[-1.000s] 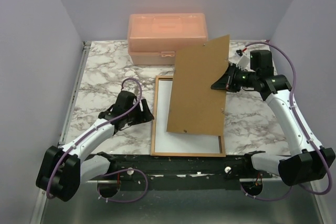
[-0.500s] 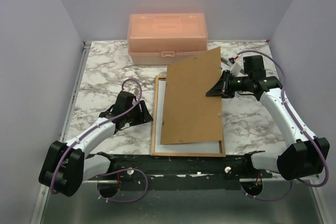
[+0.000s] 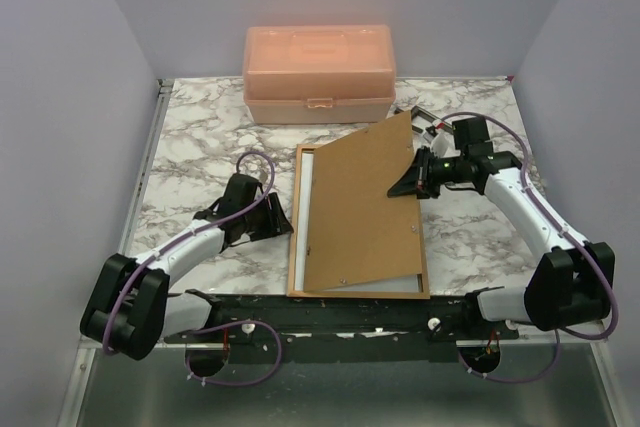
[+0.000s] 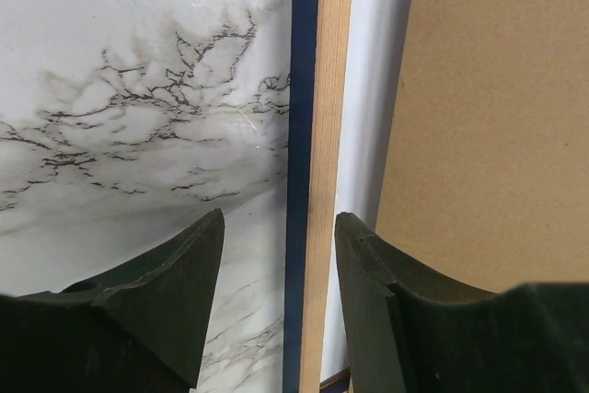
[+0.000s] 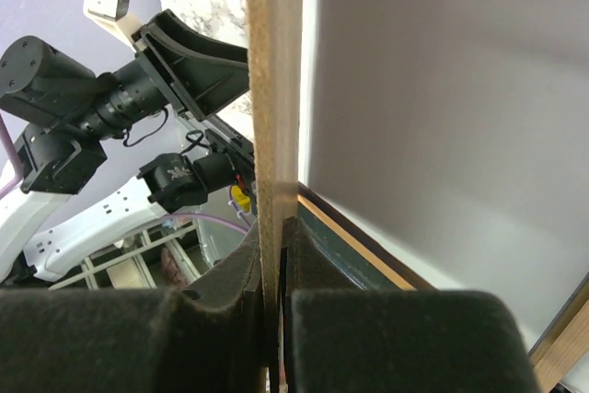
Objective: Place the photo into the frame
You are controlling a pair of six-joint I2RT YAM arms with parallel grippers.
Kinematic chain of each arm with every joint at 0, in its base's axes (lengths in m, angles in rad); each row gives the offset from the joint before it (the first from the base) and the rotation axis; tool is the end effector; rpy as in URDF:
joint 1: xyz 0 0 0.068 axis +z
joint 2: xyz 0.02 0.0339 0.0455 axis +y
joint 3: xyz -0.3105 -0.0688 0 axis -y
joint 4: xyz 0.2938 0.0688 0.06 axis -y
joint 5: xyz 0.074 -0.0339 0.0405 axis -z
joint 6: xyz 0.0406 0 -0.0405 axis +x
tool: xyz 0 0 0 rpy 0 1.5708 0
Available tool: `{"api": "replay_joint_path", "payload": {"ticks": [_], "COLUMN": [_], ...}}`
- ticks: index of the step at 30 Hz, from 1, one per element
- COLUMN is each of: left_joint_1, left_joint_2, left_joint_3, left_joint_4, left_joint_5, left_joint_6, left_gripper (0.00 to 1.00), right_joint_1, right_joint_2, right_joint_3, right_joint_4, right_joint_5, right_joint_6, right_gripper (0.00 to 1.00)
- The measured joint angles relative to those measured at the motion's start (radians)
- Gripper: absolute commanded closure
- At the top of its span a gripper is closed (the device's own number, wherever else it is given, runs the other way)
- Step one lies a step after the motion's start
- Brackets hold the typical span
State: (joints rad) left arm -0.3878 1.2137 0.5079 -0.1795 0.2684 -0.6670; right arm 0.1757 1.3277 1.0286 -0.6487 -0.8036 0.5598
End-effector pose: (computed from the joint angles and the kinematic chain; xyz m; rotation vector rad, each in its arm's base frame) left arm 0.2233 -0.1028 0.1719 -0.2355 2.5677 -0.7630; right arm 0.2935 0.0818 0.3027 0.1440 2.5660 1.3044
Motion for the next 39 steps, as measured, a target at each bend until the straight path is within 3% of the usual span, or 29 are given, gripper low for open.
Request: {"api": "replay_joint_path", "payload": {"ticks": [12, 24, 39], "left_joint_1": [0.000, 0.000, 0.000], "left_joint_2": [0.058, 0.094, 0.110], "left_joint_3": [0.000, 0.001, 0.008], "left_joint_4": [0.037, 0.072, 0.077], "left_joint_5": [0.038, 0.059, 0.068], "left_joint_6": [-0.001, 0.000, 0.000], "left_gripper": [0.50, 0.64, 0.66], "right_joint_1": [0.000, 0.000, 0.000], "right_joint_2": [0.053, 0.082, 0.095], "right_joint_3": [-0.009, -0.011, -0.011], "right_joint_4": [0.028, 0.060, 0.086], "right_joint_5": [-0.022, -0.034, -0.036], "right_joint_6": [-0.008, -0.012, -0.018], "right_gripper": [0.99, 0.99, 0.99]}}
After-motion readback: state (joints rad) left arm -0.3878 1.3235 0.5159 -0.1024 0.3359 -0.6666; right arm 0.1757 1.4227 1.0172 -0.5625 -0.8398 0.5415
